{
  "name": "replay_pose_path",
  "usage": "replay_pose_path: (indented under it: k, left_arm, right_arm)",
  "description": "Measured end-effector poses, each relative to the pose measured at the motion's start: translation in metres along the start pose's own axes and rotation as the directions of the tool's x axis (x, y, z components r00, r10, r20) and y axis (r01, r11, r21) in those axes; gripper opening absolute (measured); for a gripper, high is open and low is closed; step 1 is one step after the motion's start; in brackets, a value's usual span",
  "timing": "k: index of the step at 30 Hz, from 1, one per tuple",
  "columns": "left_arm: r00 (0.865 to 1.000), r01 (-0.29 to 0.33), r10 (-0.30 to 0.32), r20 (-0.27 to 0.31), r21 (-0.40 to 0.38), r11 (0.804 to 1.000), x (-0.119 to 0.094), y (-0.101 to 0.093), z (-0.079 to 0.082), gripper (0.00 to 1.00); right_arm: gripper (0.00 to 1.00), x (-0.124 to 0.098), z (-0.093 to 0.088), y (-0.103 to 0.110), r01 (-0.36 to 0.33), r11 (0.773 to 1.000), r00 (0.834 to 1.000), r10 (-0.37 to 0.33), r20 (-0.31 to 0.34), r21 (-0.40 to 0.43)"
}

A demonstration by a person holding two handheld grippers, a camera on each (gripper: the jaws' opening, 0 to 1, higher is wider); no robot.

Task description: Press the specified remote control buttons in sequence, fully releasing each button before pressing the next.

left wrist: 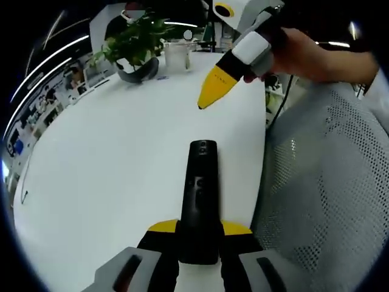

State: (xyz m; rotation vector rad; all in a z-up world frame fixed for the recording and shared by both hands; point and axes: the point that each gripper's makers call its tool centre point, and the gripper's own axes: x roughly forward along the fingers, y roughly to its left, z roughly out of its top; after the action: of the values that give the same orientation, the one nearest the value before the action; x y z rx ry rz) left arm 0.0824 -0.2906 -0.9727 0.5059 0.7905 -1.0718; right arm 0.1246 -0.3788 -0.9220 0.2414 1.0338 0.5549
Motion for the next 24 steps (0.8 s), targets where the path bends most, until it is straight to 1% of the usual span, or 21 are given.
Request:
replay_pose_path:
  k: [1,2,4,6,10,12,15,18,21,24]
  left_arm:
    - [0.999,0.003,-0.003,0.037,0.008,1.0,0.0,0.0,0.001,0.23]
    - [0.999,0.006,-0.006,0.041,0.008,1.0,0.0,0.0,-0.001,0.23]
    - [0.998,0.025,-0.027,0.049,0.035,0.999,0.0,-0.002,0.0,0.23]
    - [0.998,0.035,-0.037,0.053,0.038,0.999,0.0,-0.002,0.001,0.23]
    - [0.994,0.063,-0.067,0.08,0.053,0.997,0.002,-0.003,0.004,0.24]
    - [0.992,0.073,-0.079,0.103,0.058,0.996,0.003,-0.003,0.007,0.24]
    - [0.99,0.083,-0.089,0.11,0.06,0.995,0.004,-0.004,0.008,0.24]
    - [0.987,0.093,-0.1,0.123,0.061,0.994,0.005,-0.005,0.01,0.24]
    - [0.987,0.094,-0.102,0.125,0.07,0.993,0.006,-0.005,0.011,0.24]
    - [0.988,0.086,-0.096,0.121,0.08,0.993,0.006,-0.005,0.011,0.24]
  right_arm:
    - [0.0,0.004,-0.003,0.0,0.001,1.0,1.0,-0.002,-0.017,-0.014]
    - [0.0,0.005,-0.005,0.0,0.004,1.0,1.0,-0.005,-0.028,-0.021]
    - [0.0,0.007,-0.008,0.0,0.007,1.0,0.999,-0.008,-0.042,-0.025]
    - [0.0,0.009,-0.011,-0.001,0.011,1.0,0.998,-0.012,-0.06,-0.024]
    - [0.0,0.015,-0.02,-0.005,0.016,1.0,0.992,-0.017,-0.122,-0.013]
    - [0.0,0.017,-0.022,-0.007,0.024,0.999,0.991,-0.028,-0.133,-0.029]
    - [0.0,0.019,-0.023,-0.011,0.045,0.998,0.989,-0.051,-0.136,-0.047]
    - [0.0,0.021,-0.028,-0.014,0.06,0.996,0.984,-0.069,-0.163,-0.062]
    - [0.0,0.023,-0.032,-0.017,0.08,0.992,0.98,-0.096,-0.177,-0.097]
    - [0.0,0.023,-0.032,-0.016,0.083,0.992,0.98,-0.099,-0.173,-0.1]
